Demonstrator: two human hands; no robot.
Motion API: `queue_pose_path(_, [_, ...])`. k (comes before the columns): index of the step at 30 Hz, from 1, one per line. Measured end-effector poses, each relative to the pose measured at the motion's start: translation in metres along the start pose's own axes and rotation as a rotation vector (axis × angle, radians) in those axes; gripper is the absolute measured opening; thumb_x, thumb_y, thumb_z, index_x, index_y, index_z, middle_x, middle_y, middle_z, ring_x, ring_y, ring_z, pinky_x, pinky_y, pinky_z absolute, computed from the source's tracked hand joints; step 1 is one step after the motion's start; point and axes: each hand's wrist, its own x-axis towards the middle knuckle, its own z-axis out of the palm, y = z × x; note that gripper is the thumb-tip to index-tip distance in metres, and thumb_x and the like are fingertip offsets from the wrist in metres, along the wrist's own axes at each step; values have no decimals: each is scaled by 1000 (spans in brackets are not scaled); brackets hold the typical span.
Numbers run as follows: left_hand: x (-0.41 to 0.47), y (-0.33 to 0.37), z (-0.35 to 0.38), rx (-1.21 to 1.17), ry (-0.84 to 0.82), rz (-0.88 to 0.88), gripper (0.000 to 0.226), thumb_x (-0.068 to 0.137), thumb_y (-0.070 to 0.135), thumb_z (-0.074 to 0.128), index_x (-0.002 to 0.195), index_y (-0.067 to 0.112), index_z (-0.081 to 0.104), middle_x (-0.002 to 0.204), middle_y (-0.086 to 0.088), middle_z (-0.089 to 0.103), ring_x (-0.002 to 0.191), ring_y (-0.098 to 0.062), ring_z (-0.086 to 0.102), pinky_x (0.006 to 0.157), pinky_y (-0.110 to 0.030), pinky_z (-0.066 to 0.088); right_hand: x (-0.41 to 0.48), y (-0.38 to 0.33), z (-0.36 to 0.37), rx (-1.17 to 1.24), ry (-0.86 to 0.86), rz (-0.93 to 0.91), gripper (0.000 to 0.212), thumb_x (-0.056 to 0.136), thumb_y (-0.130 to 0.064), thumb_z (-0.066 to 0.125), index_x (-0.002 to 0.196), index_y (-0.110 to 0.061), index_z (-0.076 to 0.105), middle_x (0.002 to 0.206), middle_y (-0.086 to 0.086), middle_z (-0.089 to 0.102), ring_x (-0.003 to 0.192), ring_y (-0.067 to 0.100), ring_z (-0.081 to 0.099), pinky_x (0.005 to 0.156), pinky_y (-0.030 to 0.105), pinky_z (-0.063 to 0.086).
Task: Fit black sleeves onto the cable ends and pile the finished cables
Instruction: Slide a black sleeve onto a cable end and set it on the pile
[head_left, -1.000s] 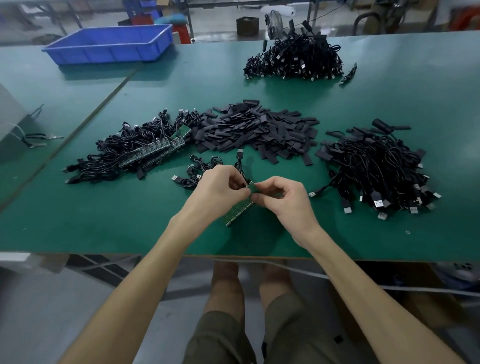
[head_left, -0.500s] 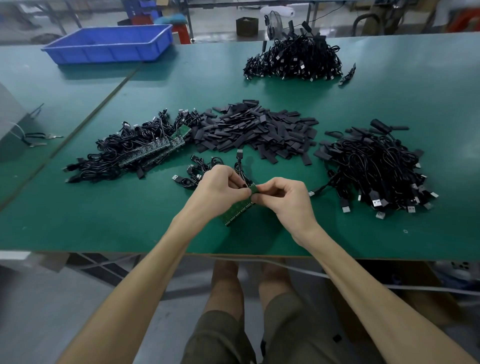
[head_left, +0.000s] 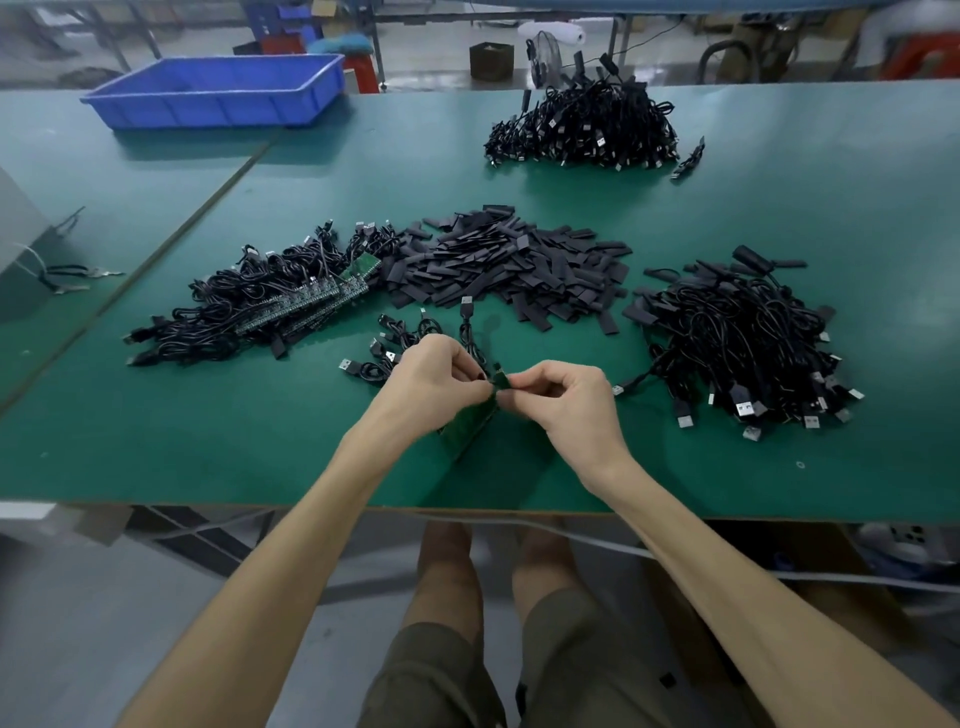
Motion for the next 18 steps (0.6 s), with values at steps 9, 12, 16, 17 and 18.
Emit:
queue_pose_path(9, [-10,-12,-30,605,96,-36,5,94,6,64,99,5,61,103,-9,61,97,-31,60,88,-41,48,5,6,-2,173,60,22,12,87,-17,83,94,-23,75,83,-6,74,80,10,67,73,25,56])
queue_pose_path(12, [-13,-16,-33,844,192,-130,20,87,-4,59,99,5,46,116,-18,49,108,-37,48,94,-44,35,6,4,-2,224,104,30,12,92,-12,77,101,-20,74,90,-5,73,84,12,65,71,23,54])
queue_pose_path(16, [-7,-15,-22,619,163,-34,37,93,19,69,121,8,47,130,-14,39,121,-34,39,104,-46,27,5,5,-3,266,155,27,13,95,-8,72,102,-19,72,95,0,69,82,15,59,71,22,53])
queue_pose_path(17, [-5,-13,-17,530,126,11,46,93,29,70,129,12,48,133,-11,39,125,-31,38,107,-45,25,5,4,-3,271,151,23,14,96,-7,72,102,-20,72,95,0,68,82,16,59,72,23,53])
queue_pose_path(18, [-4,-13,-13,499,106,48,51,93,35,71,134,15,48,134,-8,40,128,-29,37,108,-44,24,4,4,-3,273,141,19,14,96,-7,71,101,-20,72,95,-1,68,82,16,58,72,23,53])
